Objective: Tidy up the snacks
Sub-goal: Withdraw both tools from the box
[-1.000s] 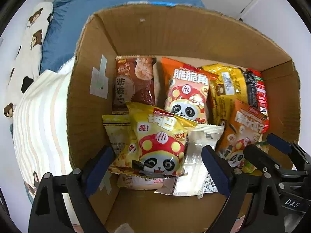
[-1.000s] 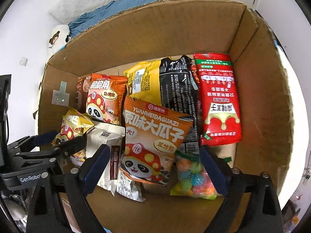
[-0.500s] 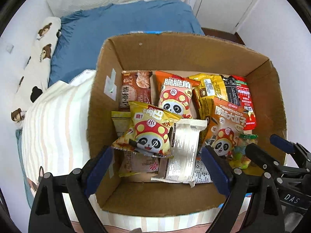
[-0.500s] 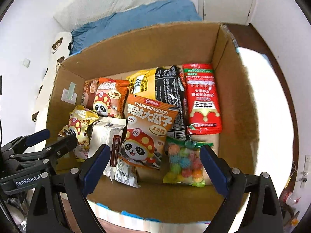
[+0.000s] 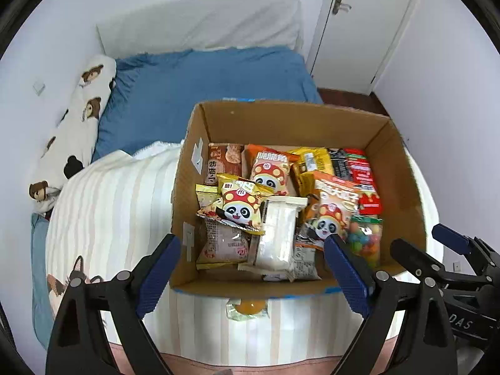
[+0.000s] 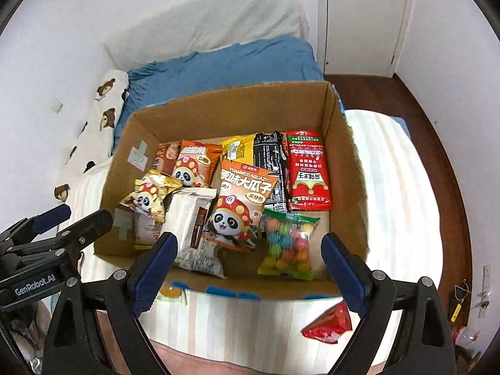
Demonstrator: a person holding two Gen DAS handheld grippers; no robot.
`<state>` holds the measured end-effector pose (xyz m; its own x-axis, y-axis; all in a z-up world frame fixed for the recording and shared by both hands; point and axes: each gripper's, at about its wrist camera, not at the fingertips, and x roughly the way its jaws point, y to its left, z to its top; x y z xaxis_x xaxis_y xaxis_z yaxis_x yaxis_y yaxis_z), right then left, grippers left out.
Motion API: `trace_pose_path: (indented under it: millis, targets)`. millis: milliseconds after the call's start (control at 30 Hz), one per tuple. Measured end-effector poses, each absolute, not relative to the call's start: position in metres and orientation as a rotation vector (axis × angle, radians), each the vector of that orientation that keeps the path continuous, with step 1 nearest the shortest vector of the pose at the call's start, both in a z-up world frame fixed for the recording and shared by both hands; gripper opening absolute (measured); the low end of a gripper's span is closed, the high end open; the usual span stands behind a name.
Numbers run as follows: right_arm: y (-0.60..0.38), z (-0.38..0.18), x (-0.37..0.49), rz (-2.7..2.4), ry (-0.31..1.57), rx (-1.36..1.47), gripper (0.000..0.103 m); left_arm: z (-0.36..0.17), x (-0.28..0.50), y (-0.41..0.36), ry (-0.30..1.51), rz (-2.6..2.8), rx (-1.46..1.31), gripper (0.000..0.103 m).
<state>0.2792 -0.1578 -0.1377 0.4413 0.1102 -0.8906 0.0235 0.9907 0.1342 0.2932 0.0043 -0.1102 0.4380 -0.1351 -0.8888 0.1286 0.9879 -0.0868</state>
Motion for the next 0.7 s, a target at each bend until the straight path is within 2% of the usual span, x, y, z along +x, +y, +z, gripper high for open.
trace_pose_path:
  millis: [467, 700]
  targets:
    - [-0.174, -0.096, 0.207, 0.066, 1.008, 0.196, 0.095, -0.075, 0.228, -0.001, 0.961, -0.158, 0.018, 0.094]
    - [-0.196, -0.118, 0.187, 0.050, 1.038, 0.300, 0.095, -0.093, 0.216, 0.002, 0.966, -0.102, 0.009, 0.094]
